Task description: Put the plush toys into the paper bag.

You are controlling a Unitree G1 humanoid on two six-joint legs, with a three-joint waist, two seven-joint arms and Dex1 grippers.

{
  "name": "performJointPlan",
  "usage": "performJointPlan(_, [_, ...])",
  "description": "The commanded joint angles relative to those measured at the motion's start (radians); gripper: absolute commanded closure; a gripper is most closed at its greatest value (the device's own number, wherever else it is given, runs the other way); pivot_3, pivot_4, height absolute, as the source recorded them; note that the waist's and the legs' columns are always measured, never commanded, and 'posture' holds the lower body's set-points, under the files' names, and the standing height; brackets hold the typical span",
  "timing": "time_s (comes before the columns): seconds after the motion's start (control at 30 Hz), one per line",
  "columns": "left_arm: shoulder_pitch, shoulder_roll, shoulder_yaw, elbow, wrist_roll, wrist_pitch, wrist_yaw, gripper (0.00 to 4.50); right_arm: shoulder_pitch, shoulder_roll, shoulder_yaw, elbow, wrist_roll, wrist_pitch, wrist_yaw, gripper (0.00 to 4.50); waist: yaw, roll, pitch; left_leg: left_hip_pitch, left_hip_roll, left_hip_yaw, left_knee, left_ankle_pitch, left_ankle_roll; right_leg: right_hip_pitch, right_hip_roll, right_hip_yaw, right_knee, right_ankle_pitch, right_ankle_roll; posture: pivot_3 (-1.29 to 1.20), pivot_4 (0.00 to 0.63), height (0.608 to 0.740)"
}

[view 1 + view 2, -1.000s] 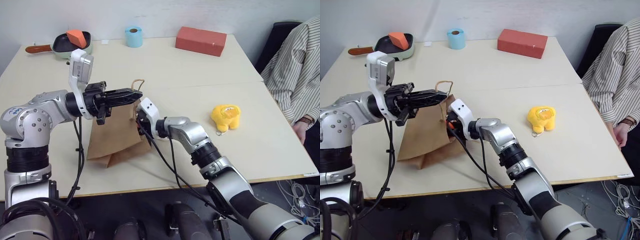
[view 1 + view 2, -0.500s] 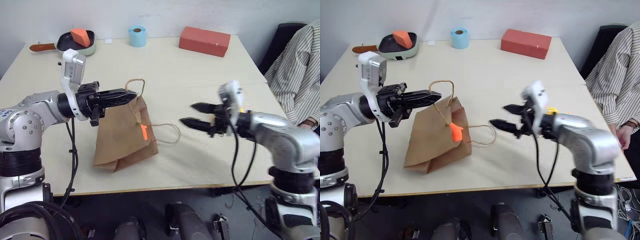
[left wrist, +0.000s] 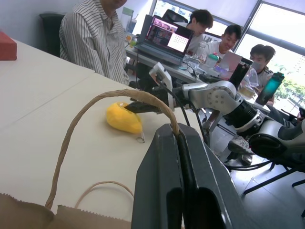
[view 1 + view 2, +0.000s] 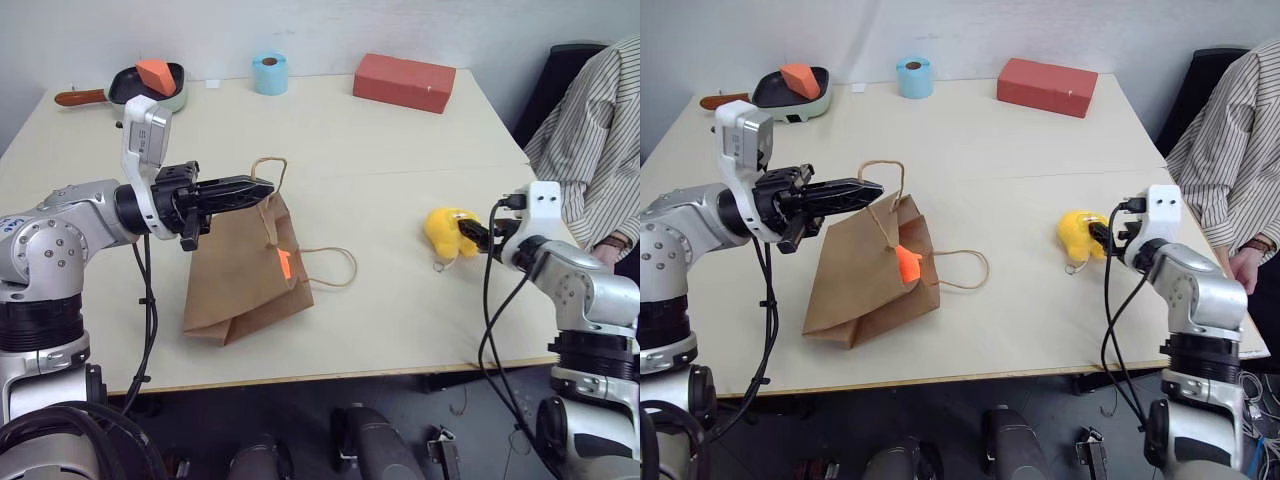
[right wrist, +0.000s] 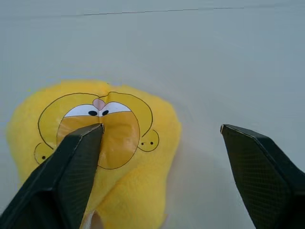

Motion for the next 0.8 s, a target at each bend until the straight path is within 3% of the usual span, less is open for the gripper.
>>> performJointPlan(0.03, [-0.012,0.007,0.014,-0.015,-0.003,-0.020,-0.010,4.50,-0.033,0.054,-0.091,-0.019,0.127,0.097,-0.009,1.89,0.000,0.000,0.000,0.000,0.000,0.000,0.000,0.000,0.000,0.000,0.000,0.000,0.000,0.000,0.000,0.00,0.150,0.740])
performJointPlan(0.23, [-0.009,0.011,0.018,0.008,0.009,-0.031,-0.016,4.50,-0.012,0.049,-0.104,-0.151,0.230,0.192,0.021,4.04,0.001,0.000,0.000,0.000,0.000,0.000,0.000,0.000,0.000,0.000,0.000,0.000,0.000,0.000,0.000,0.00,0.150,0.740])
performJointPlan(0.3, [-0.008,0.019,0.023,0.011,0.006,-0.026,-0.021,4.50,-0.010,0.047,-0.097,-0.231,0.308,0.233,0.072,4.48,0.001,0.000,0.000,0.000,0.000,0.000,0.000,0.000,0.000,0.000,0.000,0.000,0.000,0.000,0.000,0.00,0.150,0.740])
performJointPlan(0.5, [-0.005,0.052,0.024,-0.018,-0.024,0.002,-0.065,4.50,-0.048,0.136,-0.007,-0.400,0.534,0.381,0.121,4.48,-0.002,0.001,0.000,0.000,0.000,0.000,0.000,0.000,0.000,0.000,0.000,0.001,0.000,0.000,0.000,0.00,0.150,0.740])
performJointPlan(0.8, [-0.015,0.025,-0.001,-0.015,-0.008,-0.013,-0.060,4.50,-0.174,0.310,0.342,-0.242,0.399,0.255,0.148,4.48,0.001,0.001,0.000,0.000,0.000,0.000,0.000,0.000,0.000,0.000,0.000,0.001,-0.001,0.000,0.000,0.00,0.150,0.740])
